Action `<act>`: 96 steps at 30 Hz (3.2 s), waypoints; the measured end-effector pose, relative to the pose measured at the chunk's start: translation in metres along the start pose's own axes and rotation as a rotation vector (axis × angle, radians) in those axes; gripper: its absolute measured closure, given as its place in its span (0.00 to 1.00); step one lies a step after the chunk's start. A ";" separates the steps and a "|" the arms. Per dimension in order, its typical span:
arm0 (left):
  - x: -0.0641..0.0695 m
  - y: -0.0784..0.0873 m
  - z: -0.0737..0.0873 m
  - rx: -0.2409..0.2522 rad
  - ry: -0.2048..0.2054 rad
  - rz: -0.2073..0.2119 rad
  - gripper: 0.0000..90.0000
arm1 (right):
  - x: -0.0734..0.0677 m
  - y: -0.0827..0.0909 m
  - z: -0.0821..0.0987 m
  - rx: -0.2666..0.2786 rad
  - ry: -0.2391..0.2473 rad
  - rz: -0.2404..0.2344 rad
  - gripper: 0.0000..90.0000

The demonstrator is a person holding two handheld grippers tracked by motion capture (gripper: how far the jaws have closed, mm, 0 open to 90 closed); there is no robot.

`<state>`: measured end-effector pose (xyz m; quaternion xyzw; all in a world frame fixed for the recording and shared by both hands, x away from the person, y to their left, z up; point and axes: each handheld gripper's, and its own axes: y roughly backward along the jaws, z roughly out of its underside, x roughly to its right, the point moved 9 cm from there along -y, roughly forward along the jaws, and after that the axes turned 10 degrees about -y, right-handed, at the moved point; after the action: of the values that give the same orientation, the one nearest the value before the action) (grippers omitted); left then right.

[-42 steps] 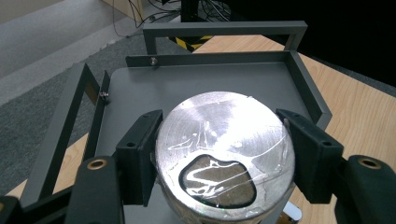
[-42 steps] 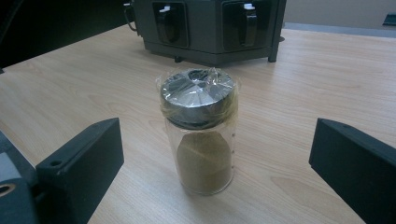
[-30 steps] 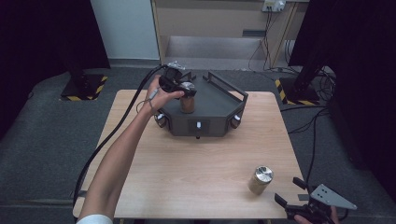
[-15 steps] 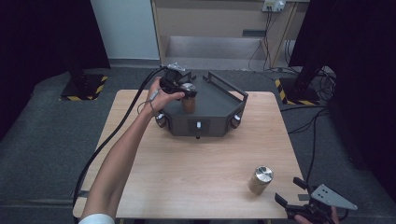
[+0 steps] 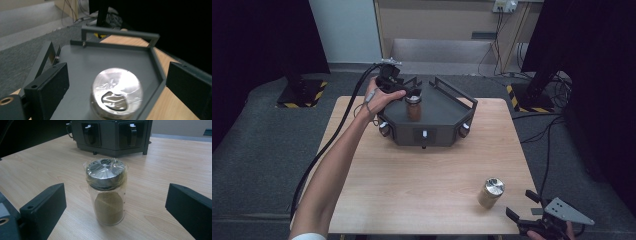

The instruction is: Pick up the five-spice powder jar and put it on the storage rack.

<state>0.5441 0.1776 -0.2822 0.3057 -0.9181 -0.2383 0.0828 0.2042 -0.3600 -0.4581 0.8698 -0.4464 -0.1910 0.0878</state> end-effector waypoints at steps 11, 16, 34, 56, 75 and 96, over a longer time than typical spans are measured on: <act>0.014 0.044 -0.013 0.030 -0.064 -0.031 0.04 | -0.001 0.000 0.000 0.001 0.003 -0.004 0.04; 0.021 0.059 -0.016 0.017 -0.103 -0.043 0.04 | -0.001 0.000 0.000 -0.005 0.003 -0.006 0.04; 0.057 0.114 -0.008 0.060 -0.168 -0.022 0.03 | -0.002 -0.001 -0.001 -0.011 0.008 -0.007 0.04; 0.093 0.155 0.051 0.135 -0.218 0.002 0.03 | -0.003 -0.001 -0.001 -0.013 0.009 -0.003 0.04; 0.114 0.155 0.110 0.144 -0.170 -0.036 0.03 | -0.003 -0.001 -0.001 -0.012 0.014 -0.005 0.04; 0.135 0.156 0.196 0.152 -0.034 -0.125 0.03 | -0.004 -0.001 -0.001 -0.011 0.014 -0.004 0.04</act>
<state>0.2965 0.2808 -0.3761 0.3639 -0.9139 -0.1779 0.0285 0.2034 -0.3564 -0.4566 0.8715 -0.4429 -0.1876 0.0953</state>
